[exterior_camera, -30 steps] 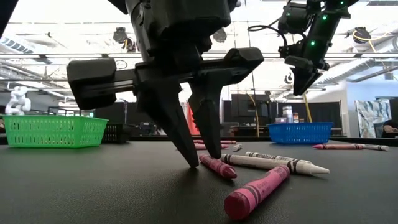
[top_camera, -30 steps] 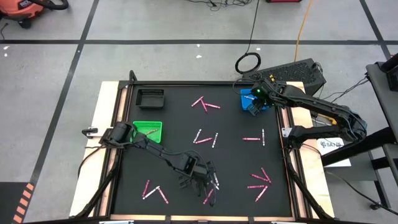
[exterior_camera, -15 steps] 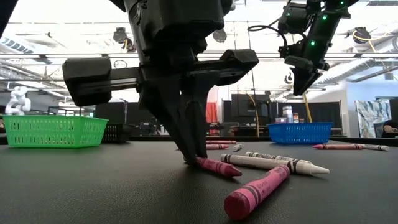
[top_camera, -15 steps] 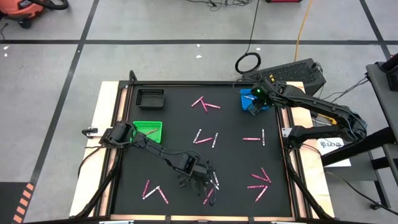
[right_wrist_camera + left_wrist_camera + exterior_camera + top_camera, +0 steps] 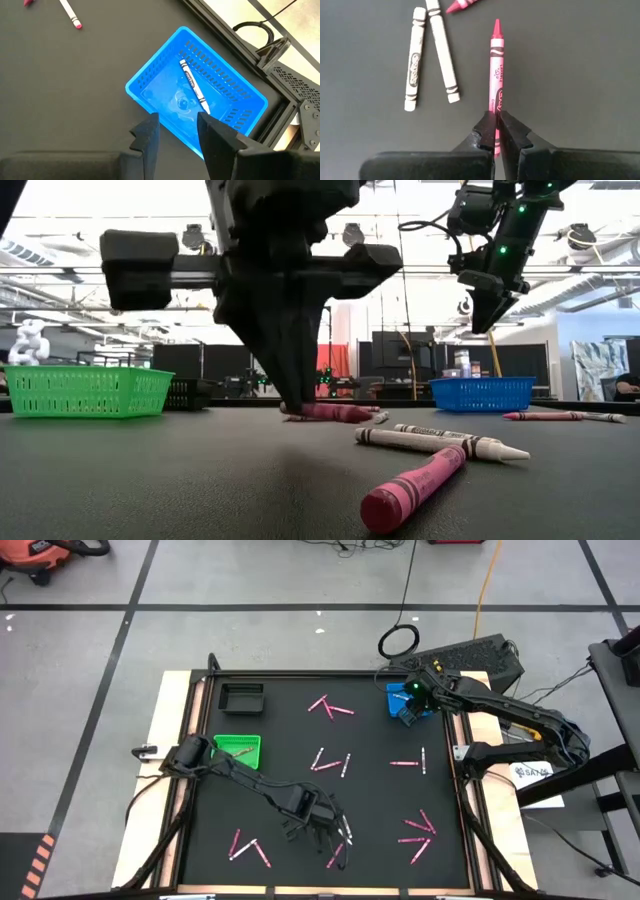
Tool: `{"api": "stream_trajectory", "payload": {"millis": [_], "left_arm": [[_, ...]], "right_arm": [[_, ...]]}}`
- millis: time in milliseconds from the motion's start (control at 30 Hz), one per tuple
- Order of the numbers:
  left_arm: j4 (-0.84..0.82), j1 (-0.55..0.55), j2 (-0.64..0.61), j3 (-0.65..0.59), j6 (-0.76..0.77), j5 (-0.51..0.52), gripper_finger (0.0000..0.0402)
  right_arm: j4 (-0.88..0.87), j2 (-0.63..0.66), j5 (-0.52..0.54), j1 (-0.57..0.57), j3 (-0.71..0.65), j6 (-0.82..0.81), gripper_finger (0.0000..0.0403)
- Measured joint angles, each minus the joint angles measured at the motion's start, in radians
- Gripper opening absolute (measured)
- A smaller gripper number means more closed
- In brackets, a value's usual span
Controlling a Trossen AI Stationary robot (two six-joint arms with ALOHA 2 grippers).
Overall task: Sort crayons
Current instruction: Put the red crayon into the back bin
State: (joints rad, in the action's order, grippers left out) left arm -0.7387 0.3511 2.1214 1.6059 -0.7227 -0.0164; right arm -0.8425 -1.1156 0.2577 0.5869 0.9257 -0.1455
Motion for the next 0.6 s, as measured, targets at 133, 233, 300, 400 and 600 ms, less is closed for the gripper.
{"api": "stream_trajectory", "payload": {"millis": [133,233,300,400,600], "left_arm": [[-0.044,-0.020,-0.039,0.004,0.063,0.002,0.0008],[-0.102,-0.044,-0.076,0.004,0.115,0.002,0.0008],[-0.127,-0.064,-0.102,0.004,0.145,0.002,0.0008],[-0.176,-0.099,-0.143,0.003,0.187,0.002,0.0008],[-0.278,-0.166,-0.191,0.003,0.219,0.021,0.0008]], "right_arm": [[0.000,0.000,0.000,0.000,0.000,0.000,0.0118],[0.000,0.000,0.000,0.000,0.000,0.000,0.0118],[0.000,0.000,0.000,0.000,0.000,0.000,0.0118],[-0.001,0.000,0.000,0.000,0.000,0.000,0.0118],[-0.001,0.000,0.000,0.000,0.000,0.004,0.0118]]}}
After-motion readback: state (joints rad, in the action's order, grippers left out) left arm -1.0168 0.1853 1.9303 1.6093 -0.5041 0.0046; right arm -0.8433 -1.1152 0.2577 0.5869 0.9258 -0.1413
